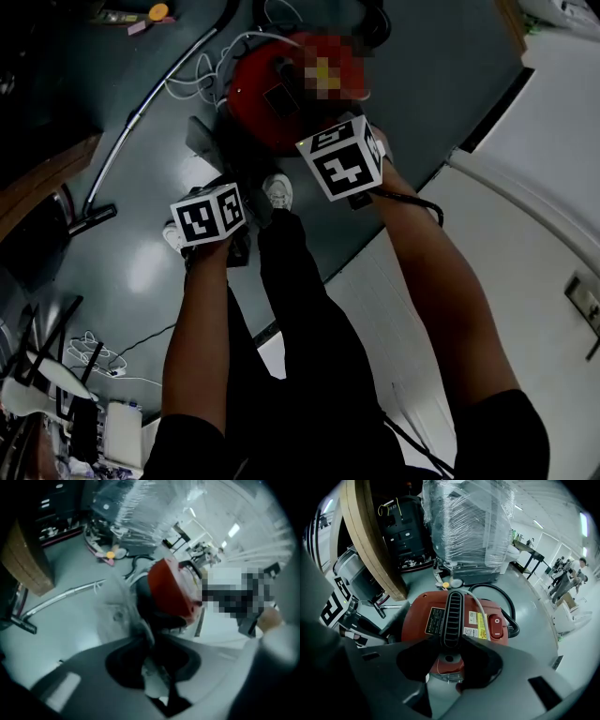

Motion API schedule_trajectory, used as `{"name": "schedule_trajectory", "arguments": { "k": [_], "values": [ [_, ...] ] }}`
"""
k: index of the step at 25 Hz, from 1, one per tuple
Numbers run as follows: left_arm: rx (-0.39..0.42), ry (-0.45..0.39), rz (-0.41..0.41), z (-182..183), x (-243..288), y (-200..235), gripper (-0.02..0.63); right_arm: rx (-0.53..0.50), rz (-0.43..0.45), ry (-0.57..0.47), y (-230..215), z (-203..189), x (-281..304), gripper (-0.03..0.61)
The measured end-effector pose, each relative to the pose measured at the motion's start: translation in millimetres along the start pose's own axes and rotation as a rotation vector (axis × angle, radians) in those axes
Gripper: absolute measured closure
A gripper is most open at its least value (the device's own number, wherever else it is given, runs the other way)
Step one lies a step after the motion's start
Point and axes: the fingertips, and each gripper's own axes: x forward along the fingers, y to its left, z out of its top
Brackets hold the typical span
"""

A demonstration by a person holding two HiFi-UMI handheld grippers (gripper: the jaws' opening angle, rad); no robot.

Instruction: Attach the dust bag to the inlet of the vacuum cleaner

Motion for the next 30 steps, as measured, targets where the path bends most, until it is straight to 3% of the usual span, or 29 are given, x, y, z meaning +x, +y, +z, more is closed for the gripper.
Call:
{"name": "schedule_trajectory", "arguments": {
  "k": [3, 6, 7, 9, 11, 12, 14, 18, 21, 25, 30],
  "values": [
    [-0.018, -0.030, -0.016, -2.5, -2.2, 1.3, 0.529, 0.042, -0.006, -0.036, 6.4, -0.2, -0.1, 0.440],
    [0.107, -0.044, 0.048, -4.3, -8.3, -3.3, 0.478, 0.127, -0.030, -0.153, 20.5, 0.9, -11.5, 0.319],
    [0.151, -0.056, 0.069, -3.3, -12.7, -6.6, 0.448, 0.183, -0.035, -0.197, 23.0, -0.3, -19.9, 0.321],
    [0.179, -0.100, 0.088, 0.7, -27.3, -12.3, 0.451, 0.336, -0.060, -0.281, 22.3, -5.1, -41.1, 0.326],
    [0.150, -0.155, 0.099, 6.0, -49.9, -13.6, 0.504, 0.457, -0.133, -0.343, 18.0, -13.6, -64.2, 0.387],
    [0.130, -0.186, 0.109, 9.8, -63.6, -13.3, 0.584, 0.494, -0.163, -0.357, 18.5, -18.1, -75.3, 0.454],
    [0.113, -0.247, 0.127, 20.3, -93.6, -16.7, 0.614, 0.539, -0.186, -0.356, 25.0, -24.6, -97.2, 0.563],
    [0.162, -0.313, 0.130, 42.8, -161.1, -48.1, 0.615, 0.572, -0.167, -0.352, 44.1, -14.2, -155.5, 0.580],
    [0.205, -0.385, 0.116, 87.1, -213.3, -77.5, 0.615, 0.562, -0.148, -0.457, 45.4, 33.8, -201.0, 0.580],
    [0.198, -0.461, 0.120, 124.7, -288.8, -117.7, 0.615, 0.529, -0.124, -0.558, 55.0, 82.5, -269.7, 0.580],
    [0.305, -0.561, 0.124, 166.1, -381.3, -176.0, 0.615, 0.550, -0.063, -0.645, 68.6, 133.6, -353.5, 0.580]
  ]
}}
